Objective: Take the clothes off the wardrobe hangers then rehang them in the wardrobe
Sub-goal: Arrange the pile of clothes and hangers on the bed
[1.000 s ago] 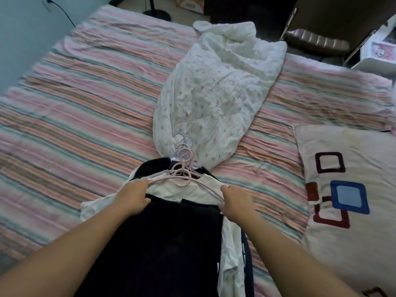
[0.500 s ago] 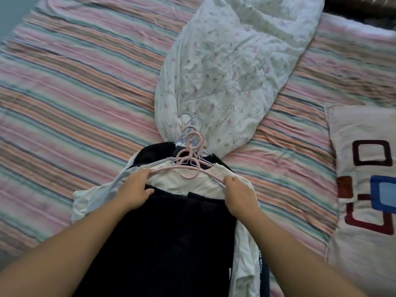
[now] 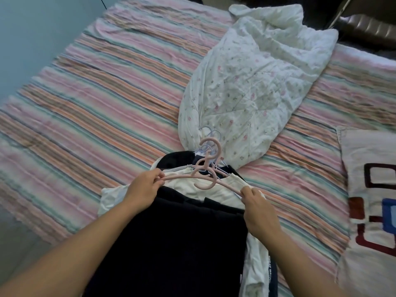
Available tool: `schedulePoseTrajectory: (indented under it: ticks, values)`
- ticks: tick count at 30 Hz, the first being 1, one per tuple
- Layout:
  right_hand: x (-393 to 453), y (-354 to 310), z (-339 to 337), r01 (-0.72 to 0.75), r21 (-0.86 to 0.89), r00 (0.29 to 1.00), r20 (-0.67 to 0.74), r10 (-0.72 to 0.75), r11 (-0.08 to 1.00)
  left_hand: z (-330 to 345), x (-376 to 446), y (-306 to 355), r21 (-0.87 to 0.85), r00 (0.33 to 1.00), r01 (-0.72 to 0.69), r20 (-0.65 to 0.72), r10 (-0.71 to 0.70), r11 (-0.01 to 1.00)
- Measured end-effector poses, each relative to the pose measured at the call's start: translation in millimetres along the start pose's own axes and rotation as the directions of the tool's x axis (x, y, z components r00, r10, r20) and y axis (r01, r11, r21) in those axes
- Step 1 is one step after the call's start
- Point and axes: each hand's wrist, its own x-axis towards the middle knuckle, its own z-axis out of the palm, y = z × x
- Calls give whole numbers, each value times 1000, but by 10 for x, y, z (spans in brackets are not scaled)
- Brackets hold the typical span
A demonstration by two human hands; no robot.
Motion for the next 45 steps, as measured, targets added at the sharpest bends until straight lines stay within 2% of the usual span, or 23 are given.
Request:
schedulePoseTrajectory:
  ticks: [3,6,10,14,18,25,30,37,41,45]
  values:
    - [-232,-152,-207,-5,-65,1000,-16,4,998,-277,-266,9,25,997,-56,45,55,998]
    - [-489,-350,-452,56,-73,997,-55,-60,996,-613,-613,34,21,993,-98,61,96,995]
    - [-855,-683,-745,115,258,987,-138,-81,959,-1046,-1172,91,-4,992,-126,24,126,992]
    - [-1287,-1028,-925,229,454,968,-199,-153,861,-1374,-1773,151,-89,989,-145,-50,141,985]
    - [-1695,-1406,-1099,324,442,938,-267,-223,836,-1597,-2414,210,-225,978,-178,-147,148,958]
    - [-2529,-2028,-1479,505,426,861,-312,-402,751,-2101,-3445,214,-285,945,-269,-265,194,920]
    - [-3188,-2538,-1840,649,370,760,-355,-544,665,-2494,-4249,252,-297,918,-326,-326,226,897]
    - [-4028,-3288,-2232,773,304,633,-432,-642,557,-3063,-5332,120,-349,864,-346,-481,151,871]
    - [-4470,-3681,-2462,848,207,525,-442,-727,487,-3341,-5930,130,-377,787,-427,-602,133,822]
    - [-4857,-4033,-2622,902,140,429,-386,-817,407,-3584,-6446,184,-245,679,-450,-718,152,859]
